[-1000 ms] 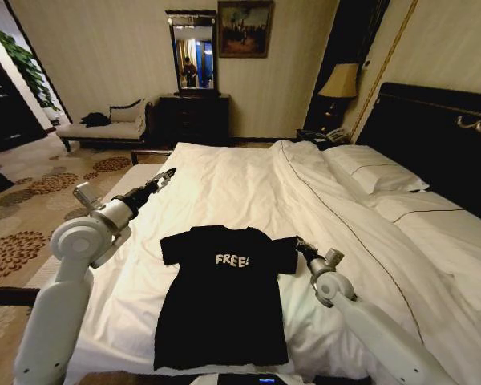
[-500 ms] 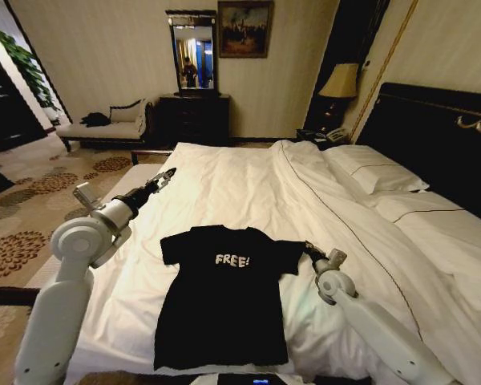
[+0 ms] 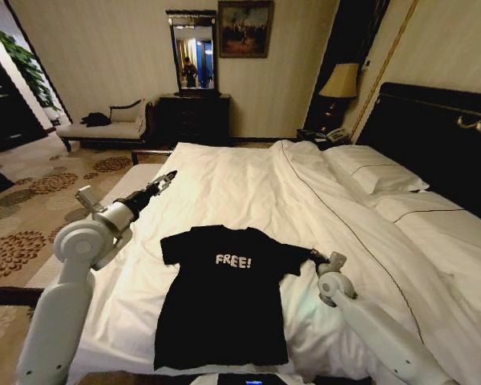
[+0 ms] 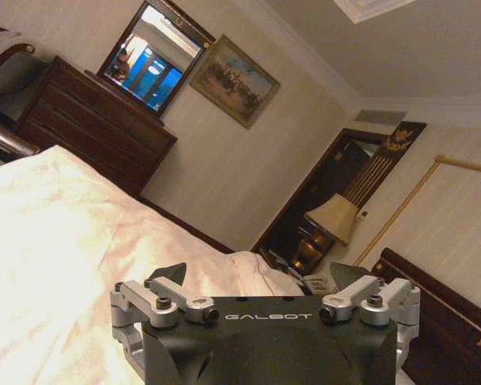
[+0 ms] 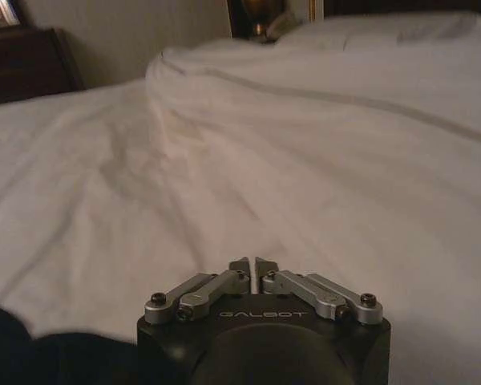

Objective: Fold the clothes on the bed.

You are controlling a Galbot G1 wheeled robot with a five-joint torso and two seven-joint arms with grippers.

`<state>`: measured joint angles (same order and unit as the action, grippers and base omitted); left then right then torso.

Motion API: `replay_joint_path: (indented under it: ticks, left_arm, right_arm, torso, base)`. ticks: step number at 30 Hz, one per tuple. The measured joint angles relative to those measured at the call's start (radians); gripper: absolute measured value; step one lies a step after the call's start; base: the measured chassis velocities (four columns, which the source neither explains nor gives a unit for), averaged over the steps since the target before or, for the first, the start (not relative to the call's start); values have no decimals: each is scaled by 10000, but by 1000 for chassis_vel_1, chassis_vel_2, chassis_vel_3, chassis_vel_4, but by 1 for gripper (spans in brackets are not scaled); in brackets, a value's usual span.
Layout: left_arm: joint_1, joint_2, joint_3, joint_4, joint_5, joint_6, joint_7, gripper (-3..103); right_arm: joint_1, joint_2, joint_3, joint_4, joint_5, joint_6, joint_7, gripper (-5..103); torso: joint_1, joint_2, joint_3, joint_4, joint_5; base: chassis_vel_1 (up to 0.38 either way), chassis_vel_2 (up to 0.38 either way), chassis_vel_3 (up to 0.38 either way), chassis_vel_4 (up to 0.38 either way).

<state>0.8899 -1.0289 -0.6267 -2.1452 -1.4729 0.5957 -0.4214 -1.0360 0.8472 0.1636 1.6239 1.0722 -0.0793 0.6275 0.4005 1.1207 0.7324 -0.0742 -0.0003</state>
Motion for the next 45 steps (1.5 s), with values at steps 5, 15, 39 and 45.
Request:
replay_joint_path:
  ticks: [5,15,39,45]
  left_arm:
    - [54,-37,-67,53,0,-6,51,100]
    - [-7,-163,-334,-324,-530,-111,53,100]
    - [-154,-137,-822,-727,-1174,-126,-18,100]
    - [-132,-151,-790,-722,-1137,-111,-18,100]
  right_arm:
    - [-574,23,641,455,-1047,44,297,22]
    - [-2604,329,1113,2477,1392,-436,1824,61]
    - [-2330,1491,1196,2629,3592,59,1515,79]
    - [-2402,1533,1230,2654,3559,63,1513,52]
  torso:
    - [0,0,0,-1,0]
    - [-3,1,-1,-6,3]
    - [0,1,0,-1,2]
    - [0,0,0,0,2]
  base:
    - [0,0,0,0]
    - [0,0,0,0]
    - [0,0,0,0]
    - [0,0,0,0]
